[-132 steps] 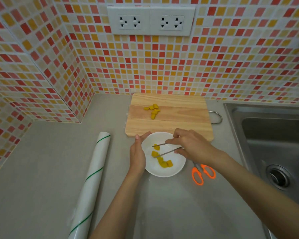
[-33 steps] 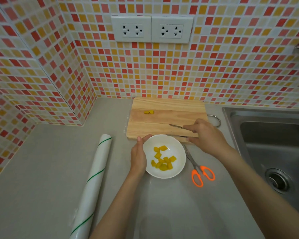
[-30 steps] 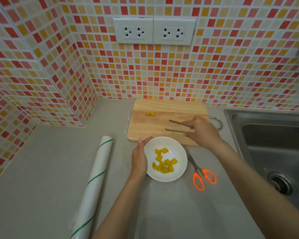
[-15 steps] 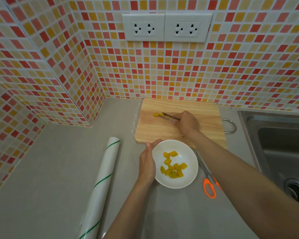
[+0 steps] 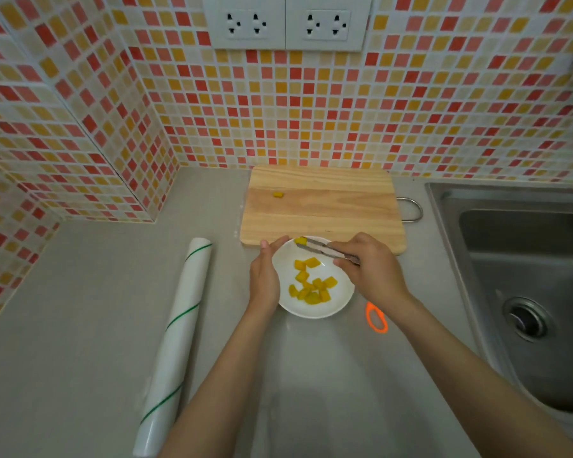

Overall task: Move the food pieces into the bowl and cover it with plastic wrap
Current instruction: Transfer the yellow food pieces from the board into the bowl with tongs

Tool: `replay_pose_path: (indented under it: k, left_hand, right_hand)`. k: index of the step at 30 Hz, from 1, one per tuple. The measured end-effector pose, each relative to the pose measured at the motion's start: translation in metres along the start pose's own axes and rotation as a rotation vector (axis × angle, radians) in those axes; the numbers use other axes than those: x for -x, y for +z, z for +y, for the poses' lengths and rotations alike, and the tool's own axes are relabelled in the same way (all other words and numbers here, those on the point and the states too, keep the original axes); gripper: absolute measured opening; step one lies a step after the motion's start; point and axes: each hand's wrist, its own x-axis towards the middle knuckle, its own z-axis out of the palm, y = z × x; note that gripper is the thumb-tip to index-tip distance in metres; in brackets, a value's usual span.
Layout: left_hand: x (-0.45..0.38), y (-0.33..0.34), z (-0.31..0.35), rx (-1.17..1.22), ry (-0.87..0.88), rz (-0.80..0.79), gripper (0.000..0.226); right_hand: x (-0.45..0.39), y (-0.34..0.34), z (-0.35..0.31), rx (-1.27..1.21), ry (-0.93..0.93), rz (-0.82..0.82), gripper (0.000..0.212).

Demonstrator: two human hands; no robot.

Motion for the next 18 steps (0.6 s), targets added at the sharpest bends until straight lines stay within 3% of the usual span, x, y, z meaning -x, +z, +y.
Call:
replay_pose_path:
  k: [6, 18]
  left_hand:
    - [0.003, 0.001, 0.002, -0.001, 0.010, 0.005, 0.052]
    - [0.004, 0.001, 0.001, 0.015, -0.002, -0.003, 0.050]
  right_hand:
    - [0.014, -0.019, -0.005, 0.520, -0.039, -0.097, 0.037]
    - [-0.062, -0.024, -0.009, 0.364, 0.052, -0.058, 0.047]
